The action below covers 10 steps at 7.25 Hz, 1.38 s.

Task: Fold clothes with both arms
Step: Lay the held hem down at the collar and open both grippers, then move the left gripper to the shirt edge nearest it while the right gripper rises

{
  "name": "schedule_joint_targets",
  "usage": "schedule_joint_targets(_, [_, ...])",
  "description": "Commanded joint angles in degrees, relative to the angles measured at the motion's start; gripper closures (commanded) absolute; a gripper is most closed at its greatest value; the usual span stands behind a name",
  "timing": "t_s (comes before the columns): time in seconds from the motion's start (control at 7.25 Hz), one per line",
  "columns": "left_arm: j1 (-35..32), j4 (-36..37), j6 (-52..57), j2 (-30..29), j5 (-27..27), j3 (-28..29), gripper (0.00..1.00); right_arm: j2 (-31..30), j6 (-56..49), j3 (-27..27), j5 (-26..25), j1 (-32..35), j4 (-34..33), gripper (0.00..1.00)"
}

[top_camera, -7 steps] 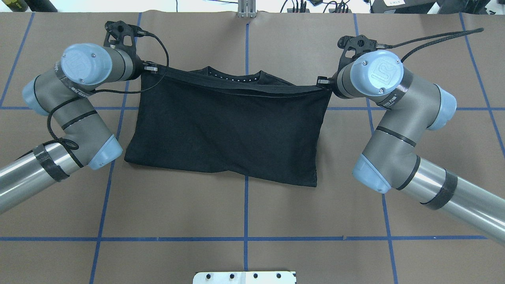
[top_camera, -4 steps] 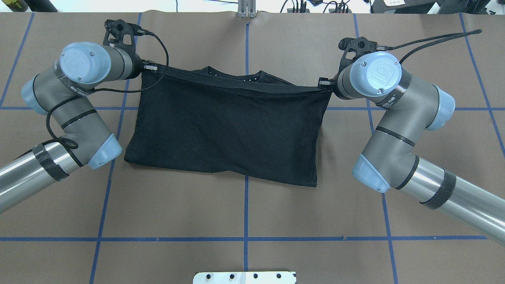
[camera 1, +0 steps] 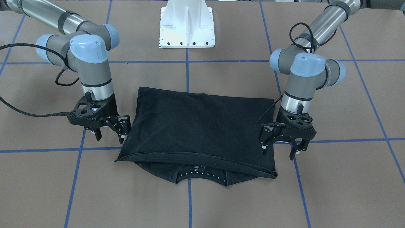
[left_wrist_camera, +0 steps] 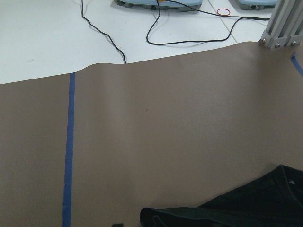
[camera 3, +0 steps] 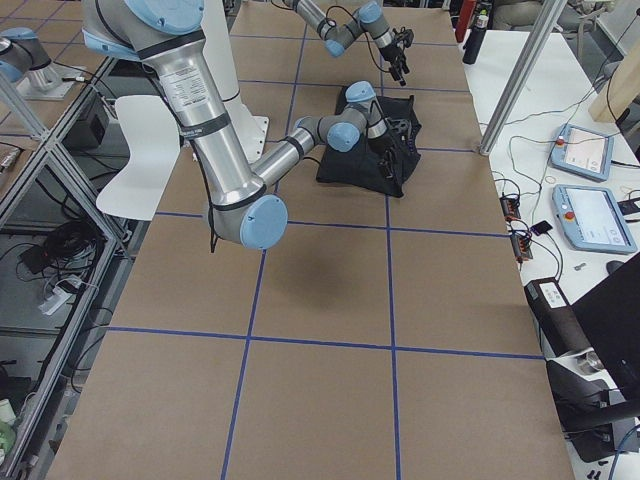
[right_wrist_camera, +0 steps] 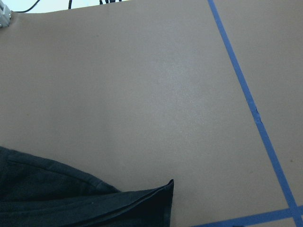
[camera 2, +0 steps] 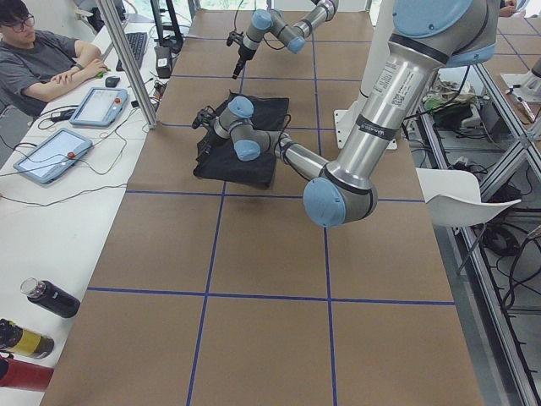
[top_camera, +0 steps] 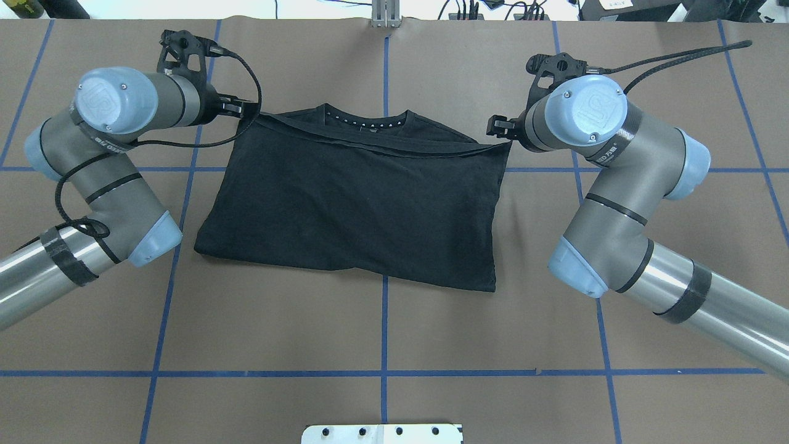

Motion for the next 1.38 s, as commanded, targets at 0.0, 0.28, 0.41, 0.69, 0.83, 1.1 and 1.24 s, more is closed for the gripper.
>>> schedule_joint_targets(0.0, [-0.1, -8.1, 2.6, 7.5, -5.7, -3.0, 0.0, -0.8, -1.1, 3.1, 3.6, 0.9, -0.4, 0.0])
schedule_joint_targets(0.28, [-0.1, -16.8, 1.8, 14.5, -10.3, -3.9, 0.0, -0.8, -1.1, 3.5, 3.5, 0.9, -0.3, 0.0])
schedule_joint_targets(0.41, [0.4, -17.0, 1.7, 16.8, -11.0, -5.2, 0.0, -0.9, -1.1, 3.7, 3.4, 0.9, -0.3, 0.0])
schedule_joint_targets(0.69, [2.1, -17.6, -1.3, 21.7, -11.1, -9.5, 0.0, -1.3, -1.0, 3.8, 3.1, 0.9, -0.3, 0.0])
schedule_joint_targets(0.83, [6.1, -18.8, -11.2, 22.5, -10.8, -11.7, 0.0, -1.7, -1.0, 3.9, 3.0, 0.9, -0.3, 0.0])
schedule_joint_targets(1.1, [13.1, -18.9, -17.4, 22.5, -5.1, -12.2, 0.01, -2.1, -1.0, 4.6, 3.1, 0.9, -0.3, 0.0])
schedule_joint_targets(1.24, [13.6, -18.9, -17.6, 22.6, -4.6, -11.9, 0.05, -2.1, -1.0, 4.8, 3.2, 0.9, -0.3, 0.0])
